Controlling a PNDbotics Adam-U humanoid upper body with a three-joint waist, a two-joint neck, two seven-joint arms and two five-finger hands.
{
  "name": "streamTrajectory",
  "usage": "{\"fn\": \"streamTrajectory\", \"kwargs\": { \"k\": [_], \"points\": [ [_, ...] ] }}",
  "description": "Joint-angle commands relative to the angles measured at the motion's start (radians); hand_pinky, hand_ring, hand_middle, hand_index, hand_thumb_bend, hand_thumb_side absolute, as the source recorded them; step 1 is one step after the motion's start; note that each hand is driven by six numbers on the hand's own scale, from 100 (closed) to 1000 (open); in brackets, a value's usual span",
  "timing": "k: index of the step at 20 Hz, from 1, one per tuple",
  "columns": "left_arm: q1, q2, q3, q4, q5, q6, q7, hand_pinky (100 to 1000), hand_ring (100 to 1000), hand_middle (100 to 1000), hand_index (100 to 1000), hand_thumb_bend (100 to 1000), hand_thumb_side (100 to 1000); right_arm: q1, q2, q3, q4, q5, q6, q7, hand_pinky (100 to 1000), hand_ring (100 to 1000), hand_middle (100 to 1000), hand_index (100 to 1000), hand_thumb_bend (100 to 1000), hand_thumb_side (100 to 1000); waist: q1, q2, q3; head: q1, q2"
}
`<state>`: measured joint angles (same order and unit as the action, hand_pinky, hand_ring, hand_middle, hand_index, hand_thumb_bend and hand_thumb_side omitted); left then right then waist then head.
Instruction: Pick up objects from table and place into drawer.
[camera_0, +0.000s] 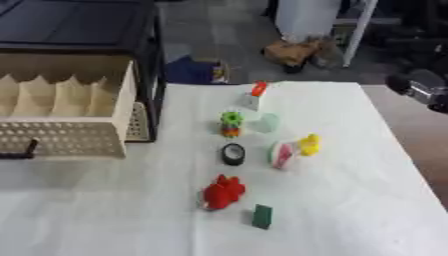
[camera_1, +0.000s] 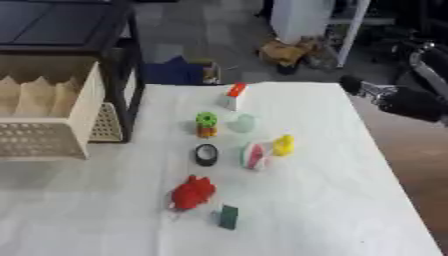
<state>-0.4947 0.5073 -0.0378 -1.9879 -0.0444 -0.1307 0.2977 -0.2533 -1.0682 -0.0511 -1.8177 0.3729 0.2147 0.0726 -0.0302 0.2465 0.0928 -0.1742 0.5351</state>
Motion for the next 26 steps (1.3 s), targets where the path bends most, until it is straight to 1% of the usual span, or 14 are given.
{"fn": "streamTrajectory", "kwargs": {
  "k": [1,2,3,7,9,12,16,18,19,22,26],
  "points": [
    [-0.016,0.008,0.001,-0.012,0.008,0.002,-0.007,601,552,657,911,100,1000,-0.026,-0.049,0.010,0.010,0.021,-0.010,0.025,810,804,775,920,633,1000,-0.001,-0.018,0.002,-0.005,-0.009],
    [-0.017,0.007,0.000,-0.012,0.008,0.003,-0.008,600,551,656,911,100,1000,-0.032,-0.049,0.017,0.013,0.024,-0.012,0.030,810,804,771,913,647,1000,-0.001,-0.017,0.004,-0.006,-0.010],
    [-0.018,0.006,-0.001,-0.012,0.008,0.004,-0.010,600,551,656,911,100,1000,-0.040,-0.049,0.024,0.016,0.027,-0.013,0.036,809,804,772,913,635,1000,-0.001,-0.017,0.005,-0.007,-0.011],
    [-0.018,0.002,-0.003,-0.012,0.009,0.004,-0.015,600,550,656,910,100,1000,-0.072,-0.041,0.049,0.030,0.037,-0.016,0.056,809,802,766,913,640,983,-0.002,-0.017,0.011,-0.013,-0.017],
    [-0.018,-0.001,-0.003,-0.012,0.009,0.005,-0.017,600,550,656,909,100,1000,-0.089,-0.034,0.062,0.036,0.035,-0.020,0.068,809,800,760,936,645,961,-0.002,-0.017,0.014,-0.016,-0.019],
    [-0.017,-0.004,-0.004,-0.012,0.011,0.007,-0.018,599,548,656,908,100,1000,-0.113,-0.023,0.079,0.042,0.024,-0.026,0.095,807,794,743,980,658,897,-0.002,-0.018,0.017,-0.020,-0.021],
    [-0.016,-0.009,-0.007,-0.012,0.012,0.010,-0.020,599,547,656,907,100,1000,-0.144,-0.003,0.098,0.048,0.010,-0.016,0.140,803,784,747,950,672,847,-0.002,-0.018,0.021,-0.024,-0.019],
    [-0.015,-0.011,-0.007,-0.012,0.013,0.012,-0.020,598,547,656,907,100,1000,-0.157,0.007,0.107,0.046,0.008,-0.008,0.163,795,774,742,941,682,799,-0.002,-0.019,0.022,-0.025,-0.018],
    [-0.014,-0.013,-0.008,-0.012,0.014,0.013,-0.021,598,546,656,906,100,1000,-0.164,0.013,0.113,0.046,0.008,-0.005,0.178,787,766,738,942,690,759,-0.002,-0.019,0.023,-0.027,-0.017],
    [-0.013,-0.015,-0.009,-0.012,0.017,0.015,-0.023,598,546,656,905,100,1000,-0.182,0.028,0.126,0.046,0.010,0.003,0.214,784,763,730,939,697,704,-0.002,-0.020,0.025,-0.030,-0.017],
    [-0.012,-0.017,-0.010,-0.012,0.019,0.017,-0.026,598,546,656,904,100,1000,-0.199,0.043,0.138,0.047,0.017,0.005,0.241,781,761,728,937,697,702,-0.001,-0.021,0.027,-0.032,-0.017]
  ]
}}
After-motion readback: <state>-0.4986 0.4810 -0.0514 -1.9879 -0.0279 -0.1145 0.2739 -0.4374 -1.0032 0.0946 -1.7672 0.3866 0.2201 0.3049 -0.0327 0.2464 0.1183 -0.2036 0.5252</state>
